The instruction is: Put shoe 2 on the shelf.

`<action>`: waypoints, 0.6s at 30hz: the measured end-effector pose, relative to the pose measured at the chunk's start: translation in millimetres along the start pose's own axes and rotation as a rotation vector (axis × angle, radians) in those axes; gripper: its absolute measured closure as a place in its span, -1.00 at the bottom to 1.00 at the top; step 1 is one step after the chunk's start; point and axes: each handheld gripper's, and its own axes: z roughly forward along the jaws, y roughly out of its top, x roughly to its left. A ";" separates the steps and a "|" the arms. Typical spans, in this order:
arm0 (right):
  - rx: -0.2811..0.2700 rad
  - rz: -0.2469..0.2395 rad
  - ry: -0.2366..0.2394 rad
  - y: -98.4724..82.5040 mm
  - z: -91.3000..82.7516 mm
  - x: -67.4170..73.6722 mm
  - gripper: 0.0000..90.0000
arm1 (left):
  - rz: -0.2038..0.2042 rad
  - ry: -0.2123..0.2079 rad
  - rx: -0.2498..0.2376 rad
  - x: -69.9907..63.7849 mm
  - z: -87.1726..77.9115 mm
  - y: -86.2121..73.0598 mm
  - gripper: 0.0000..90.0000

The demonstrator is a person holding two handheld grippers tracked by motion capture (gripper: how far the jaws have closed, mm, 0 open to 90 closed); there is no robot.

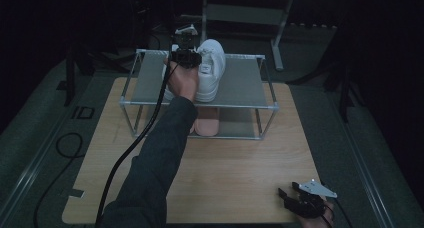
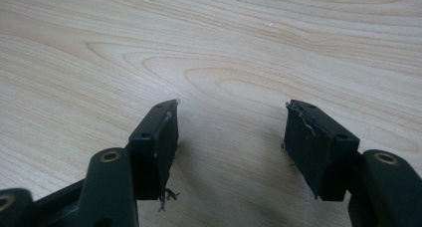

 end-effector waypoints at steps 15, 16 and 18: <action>0.001 -0.001 0.000 0.0 0.0 0.1 -0.16 | -0.058 0.049 -0.016 -2.0 2.1 -1.2 0.66; 0.001 -0.001 -0.001 0.1 0.0 0.2 -0.16 | -0.056 0.052 -0.014 -2.2 2.4 -1.1 0.66; 0.002 -0.001 -0.001 0.1 -0.1 0.2 -0.16 | -0.065 0.057 -0.014 -2.3 2.5 -1.2 0.66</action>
